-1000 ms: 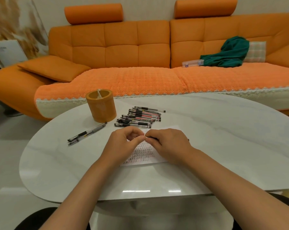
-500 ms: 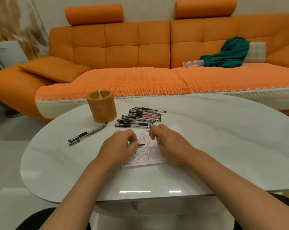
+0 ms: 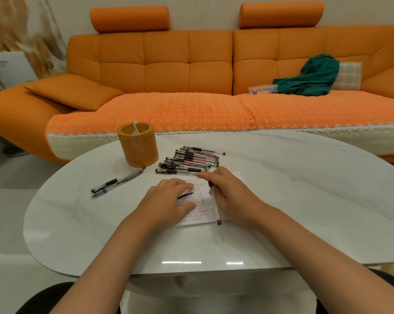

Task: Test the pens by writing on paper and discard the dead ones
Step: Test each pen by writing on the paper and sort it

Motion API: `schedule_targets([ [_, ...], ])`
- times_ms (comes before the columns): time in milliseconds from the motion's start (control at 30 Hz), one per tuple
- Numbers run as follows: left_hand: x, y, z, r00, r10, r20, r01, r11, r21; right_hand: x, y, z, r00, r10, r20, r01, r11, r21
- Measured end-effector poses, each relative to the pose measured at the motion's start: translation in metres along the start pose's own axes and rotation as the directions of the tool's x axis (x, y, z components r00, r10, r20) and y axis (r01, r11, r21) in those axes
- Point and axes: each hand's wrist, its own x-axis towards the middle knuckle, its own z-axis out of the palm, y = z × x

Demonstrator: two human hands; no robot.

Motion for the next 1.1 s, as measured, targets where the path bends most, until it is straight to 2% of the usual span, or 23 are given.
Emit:
schedule_targets([
  [67, 0.002, -0.002, 0.0, 1.0, -0.011, -0.001, 0.011, 1.0, 0.007, 0.0, -0.002, 0.001, 0.999, 0.047, -0.008, -0.046, 0.993, 0.109],
  [167, 0.003, -0.004, 0.001, 1.0, -0.018, 0.006, 0.018, 1.0, 0.017, -0.002, -0.009, 0.005, 0.985, 0.171, -0.016, -0.154, 0.92, 0.36],
  [367, 0.003, -0.007, 0.003, 1.0, -0.01, 0.005, 0.01, 1.0, 0.024, 0.001, -0.016, 0.009, 0.942, 0.326, 0.081, -0.313, 0.765, 0.563],
  [600, 0.002, -0.013, 0.001, 0.997, 0.009, 0.074, -0.007, 1.0, -0.024, -0.005, -0.019, 0.001, 0.954, 0.247, 0.169, -0.298, 0.836, 0.461],
  [833, 0.005, -0.015, 0.001, 0.995, 0.009, 0.096, -0.007, 1.0, -0.021, -0.006, -0.013, -0.001, 0.947, 0.206, 0.248, -0.297, 0.857, 0.422],
  [1100, 0.006, -0.014, 0.001, 0.995, 0.01, 0.095, -0.007, 1.0, -0.029, -0.008, -0.011, 0.005, 0.966, 0.179, 0.189, -0.236, 0.907, 0.349],
])
